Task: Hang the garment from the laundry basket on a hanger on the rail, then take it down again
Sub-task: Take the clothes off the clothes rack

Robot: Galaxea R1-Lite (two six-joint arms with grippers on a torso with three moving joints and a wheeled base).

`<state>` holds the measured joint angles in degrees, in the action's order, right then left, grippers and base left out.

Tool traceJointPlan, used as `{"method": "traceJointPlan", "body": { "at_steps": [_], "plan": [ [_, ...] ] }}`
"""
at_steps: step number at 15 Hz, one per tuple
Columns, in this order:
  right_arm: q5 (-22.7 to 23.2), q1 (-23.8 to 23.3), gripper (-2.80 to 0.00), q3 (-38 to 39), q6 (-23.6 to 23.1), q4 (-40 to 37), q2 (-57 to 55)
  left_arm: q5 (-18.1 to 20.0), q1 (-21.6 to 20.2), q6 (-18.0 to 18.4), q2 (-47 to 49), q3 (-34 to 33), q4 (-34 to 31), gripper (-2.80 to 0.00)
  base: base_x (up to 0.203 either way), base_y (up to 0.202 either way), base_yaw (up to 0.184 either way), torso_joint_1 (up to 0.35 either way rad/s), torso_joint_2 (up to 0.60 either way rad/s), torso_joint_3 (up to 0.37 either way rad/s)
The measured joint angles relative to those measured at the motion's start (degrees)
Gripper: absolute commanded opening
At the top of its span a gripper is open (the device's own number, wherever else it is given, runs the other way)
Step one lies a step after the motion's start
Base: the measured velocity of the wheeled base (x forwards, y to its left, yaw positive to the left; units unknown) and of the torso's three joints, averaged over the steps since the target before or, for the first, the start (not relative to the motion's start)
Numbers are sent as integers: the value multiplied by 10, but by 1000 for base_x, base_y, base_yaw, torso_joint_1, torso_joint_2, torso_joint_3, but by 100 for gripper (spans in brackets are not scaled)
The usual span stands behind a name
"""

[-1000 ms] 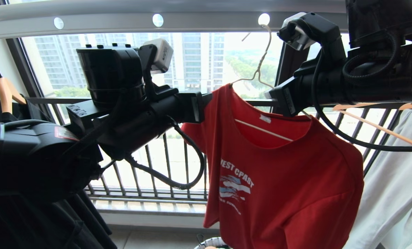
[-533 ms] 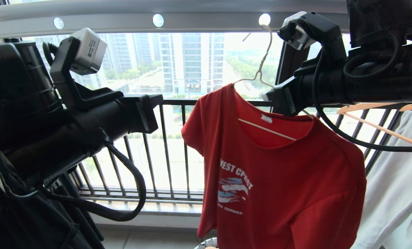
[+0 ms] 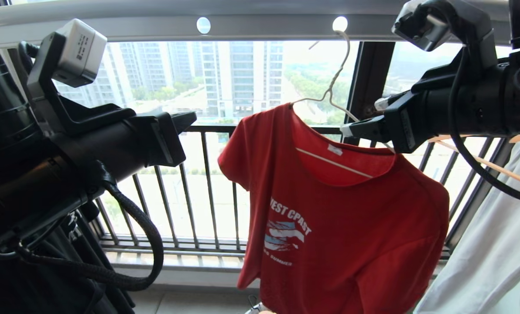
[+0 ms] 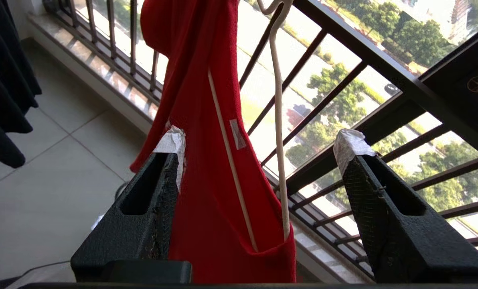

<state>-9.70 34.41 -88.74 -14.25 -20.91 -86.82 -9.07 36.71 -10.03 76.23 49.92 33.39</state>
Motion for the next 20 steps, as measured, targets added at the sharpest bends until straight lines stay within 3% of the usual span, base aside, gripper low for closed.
{"method": "traceJointPlan", "body": {
  "at_steps": [2,3,7,9,11,15,18,20],
  "plan": [
    [0,3,0,12,3,-33,48,0,1,1,-15,-10,-18,-280,0,0,0,0,0,0],
    [0,4,-280,19,4,-49,76,2,1,1,-27,-17,-29,-280,0,0,0,0,0,0],
    [-2,1,-280,77,8,-91,206,19,0,0,-105,-82,-58,-280,0,0,0,0,0,0],
    [4,-26,-280,118,9,-123,279,21,-25,1,-154,-117,-73,-280,0,0,0,0,0,0],
    [13,-70,-280,162,10,-142,352,23,-71,2,-201,-141,-82,-280,0,0,0,0,0,0],
    [19,-167,-280,220,10,-168,485,22,-209,4,-304,-166,-102,-280,0,0,0,0,0,0],
    [6,-215,-280,223,12,-209,558,24,-275,5,-392,-167,-180,-280,0,0,0,0,0,0],
    [-2,-237,-280,222,14,-231,598,24,-298,5,-447,-171,-243,-280,0,0,0,0,0,0]
  ]
}}
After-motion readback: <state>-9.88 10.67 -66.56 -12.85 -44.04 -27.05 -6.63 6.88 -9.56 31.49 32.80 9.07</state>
